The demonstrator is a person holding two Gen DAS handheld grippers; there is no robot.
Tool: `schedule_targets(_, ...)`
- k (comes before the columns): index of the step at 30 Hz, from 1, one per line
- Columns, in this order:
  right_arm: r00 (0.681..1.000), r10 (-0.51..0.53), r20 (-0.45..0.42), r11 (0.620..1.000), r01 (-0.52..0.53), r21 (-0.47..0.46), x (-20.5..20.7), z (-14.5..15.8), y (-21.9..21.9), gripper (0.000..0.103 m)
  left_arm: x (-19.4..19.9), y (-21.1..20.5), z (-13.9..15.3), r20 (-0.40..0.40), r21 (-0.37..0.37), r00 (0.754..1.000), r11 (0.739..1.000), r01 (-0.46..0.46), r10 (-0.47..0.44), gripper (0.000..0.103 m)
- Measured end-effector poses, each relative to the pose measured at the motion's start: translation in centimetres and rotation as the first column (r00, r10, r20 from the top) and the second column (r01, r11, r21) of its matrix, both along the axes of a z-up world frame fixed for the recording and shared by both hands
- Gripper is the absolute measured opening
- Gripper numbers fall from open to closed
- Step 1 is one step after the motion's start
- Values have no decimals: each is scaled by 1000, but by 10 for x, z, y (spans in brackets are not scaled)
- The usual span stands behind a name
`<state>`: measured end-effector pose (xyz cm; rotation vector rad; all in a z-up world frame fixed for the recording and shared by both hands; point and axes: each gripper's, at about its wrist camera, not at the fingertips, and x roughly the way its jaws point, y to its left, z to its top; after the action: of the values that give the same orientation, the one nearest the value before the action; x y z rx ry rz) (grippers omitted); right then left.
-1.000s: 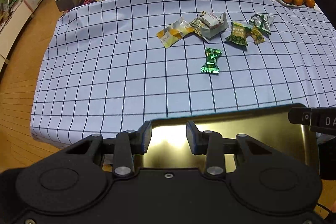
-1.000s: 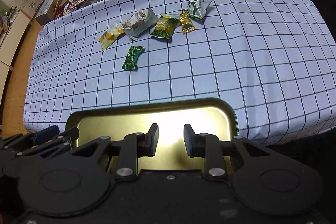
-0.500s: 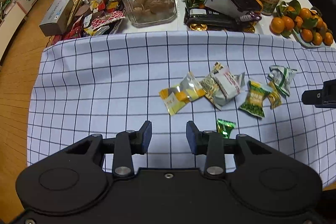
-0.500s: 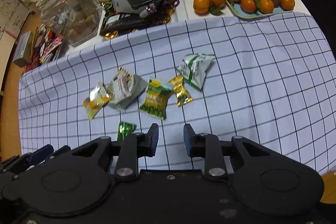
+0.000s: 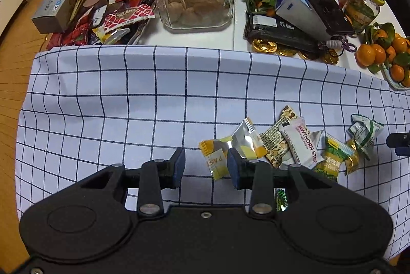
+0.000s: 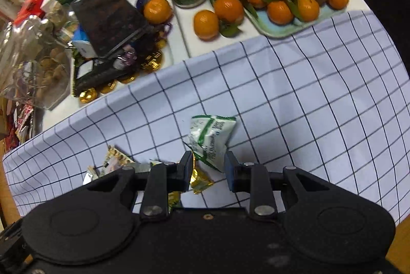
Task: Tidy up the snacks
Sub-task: 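Reach the right tool to the green-and-white packet and grasp it, then reach the left tool to the yellow-white packet while the right tool holds the green packet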
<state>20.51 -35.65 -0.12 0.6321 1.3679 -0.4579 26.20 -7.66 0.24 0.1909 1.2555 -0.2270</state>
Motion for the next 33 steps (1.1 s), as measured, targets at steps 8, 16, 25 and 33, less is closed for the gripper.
schedule_targets(8, 991, -132, -28, 990, 134, 51, -2, -23, -17, 29, -5, -3, -5, -28, 3, 1000, 1000, 11, -11, 46)
schedule_targets(16, 991, -136, 17, 991, 136, 6, 19, -37, -3, 32, -3, -5, -6, -36, -8, 999, 1000, 17, -17, 46)
schedule_targets(25, 996, -88, 6, 993, 88, -78, 31, -48, 12, 44, -1, -4, -14, -41, -8, 999, 999, 32, -32, 46)
schedule_targets(33, 999, -17, -27, 994, 14, -110, 34, -60, 19, 45, -3, -13, -16, -22, -39, 983, 982, 183, -184, 46)
